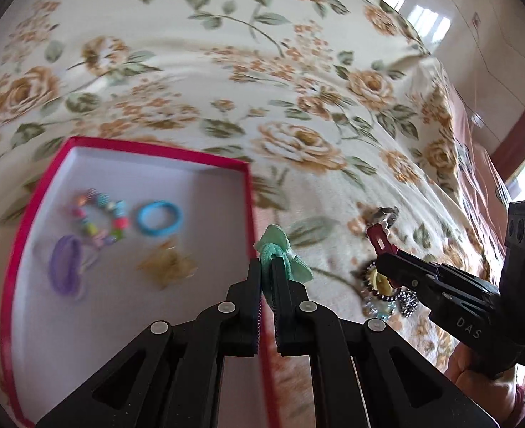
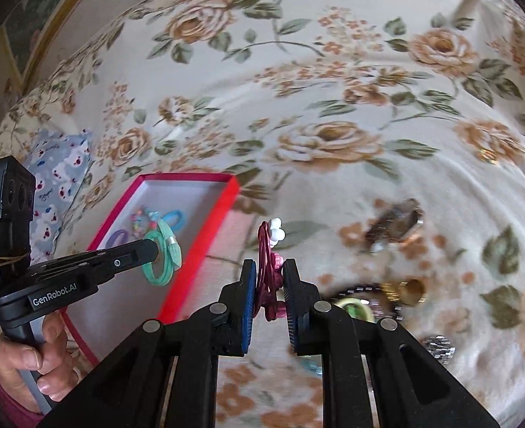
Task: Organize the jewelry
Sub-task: 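Carry the mint bow tie with left tool toward the box while right tool carries the pink clip, then open left tool to drop the mint bow tie while right tool releases the pink clip, then move both tools from the box back to the jewelry pile, then close left tool on the yellow hair tie while right tool grasps the gold ring, then carry the yellow tie with left tool into the box while right tool carries the gold ring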
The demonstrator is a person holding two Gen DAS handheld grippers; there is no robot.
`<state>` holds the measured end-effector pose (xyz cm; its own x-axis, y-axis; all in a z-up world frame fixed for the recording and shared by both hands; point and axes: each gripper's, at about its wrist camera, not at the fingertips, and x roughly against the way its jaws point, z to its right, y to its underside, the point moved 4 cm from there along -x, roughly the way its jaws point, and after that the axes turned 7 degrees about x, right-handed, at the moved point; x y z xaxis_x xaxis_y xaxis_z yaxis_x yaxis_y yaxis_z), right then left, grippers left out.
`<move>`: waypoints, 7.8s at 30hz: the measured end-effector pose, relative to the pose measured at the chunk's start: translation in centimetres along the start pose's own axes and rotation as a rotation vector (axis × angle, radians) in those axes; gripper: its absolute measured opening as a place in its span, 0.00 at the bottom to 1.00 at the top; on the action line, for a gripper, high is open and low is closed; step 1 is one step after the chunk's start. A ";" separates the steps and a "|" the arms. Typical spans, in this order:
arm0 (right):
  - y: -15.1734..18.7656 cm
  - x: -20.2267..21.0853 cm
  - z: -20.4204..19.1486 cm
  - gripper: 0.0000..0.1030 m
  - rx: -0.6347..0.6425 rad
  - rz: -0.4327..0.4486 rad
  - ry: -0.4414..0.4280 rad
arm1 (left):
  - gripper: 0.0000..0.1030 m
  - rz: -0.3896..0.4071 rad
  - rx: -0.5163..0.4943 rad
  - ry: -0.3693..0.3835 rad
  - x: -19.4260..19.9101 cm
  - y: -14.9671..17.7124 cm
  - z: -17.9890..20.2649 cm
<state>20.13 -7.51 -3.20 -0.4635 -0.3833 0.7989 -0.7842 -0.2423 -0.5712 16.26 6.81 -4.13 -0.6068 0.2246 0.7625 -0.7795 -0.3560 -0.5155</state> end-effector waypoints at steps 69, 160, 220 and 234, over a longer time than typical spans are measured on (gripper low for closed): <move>1.7 -9.7 -15.5 0.16 0.270 -0.202 -0.168 | 0.16 0.003 0.250 -0.166 3.3 1.9 -13.7; 3.1 -0.9 10.5 0.17 -0.052 -0.134 0.169 | 0.30 -0.224 -0.229 0.013 -12.4 1.2 11.1; 4.5 6.5 5.1 0.04 -0.105 0.033 0.013 | 0.02 -0.119 -0.145 0.038 -3.2 3.0 5.5; 3.1 4.7 -1.9 0.04 -0.002 0.011 -0.083 | 0.02 -0.008 -0.050 0.003 5.1 3.7 -0.5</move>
<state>14.69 -8.35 -0.87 -0.4367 -0.4586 0.7739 -0.7800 -0.2355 -0.5797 10.25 7.14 -2.36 -0.6008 0.2295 0.7657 -0.7911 -0.3083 -0.5283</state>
